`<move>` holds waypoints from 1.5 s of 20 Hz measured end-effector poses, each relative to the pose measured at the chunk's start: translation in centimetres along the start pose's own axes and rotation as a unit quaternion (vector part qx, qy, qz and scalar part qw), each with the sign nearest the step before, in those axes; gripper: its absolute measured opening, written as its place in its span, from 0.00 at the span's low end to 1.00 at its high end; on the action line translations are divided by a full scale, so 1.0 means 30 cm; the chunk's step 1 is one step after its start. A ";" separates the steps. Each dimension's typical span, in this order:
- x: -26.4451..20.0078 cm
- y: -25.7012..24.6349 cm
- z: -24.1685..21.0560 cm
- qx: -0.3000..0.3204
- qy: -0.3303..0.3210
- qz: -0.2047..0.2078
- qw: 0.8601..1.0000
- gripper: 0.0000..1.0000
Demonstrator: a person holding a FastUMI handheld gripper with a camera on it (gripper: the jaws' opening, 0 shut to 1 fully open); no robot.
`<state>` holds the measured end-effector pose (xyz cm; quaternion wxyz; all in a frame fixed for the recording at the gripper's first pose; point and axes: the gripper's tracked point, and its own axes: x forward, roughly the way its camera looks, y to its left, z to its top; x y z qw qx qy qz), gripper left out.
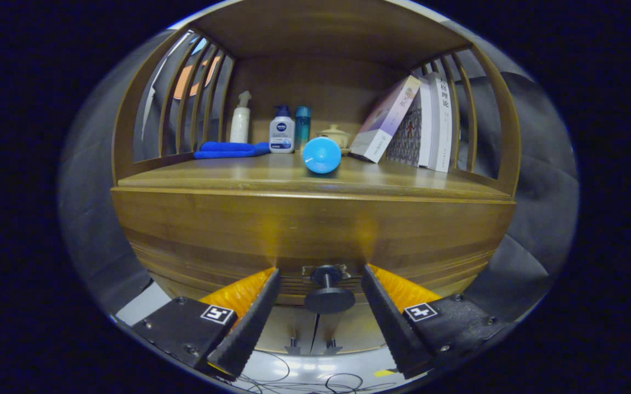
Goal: Pull open the drawer, take out the items inside it, and place them on the countertop above the cabinet.
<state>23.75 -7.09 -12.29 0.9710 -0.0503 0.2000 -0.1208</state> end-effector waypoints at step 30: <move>-0.894 -0.116 0.000 0.025 -0.132 0.087 0.987 0.99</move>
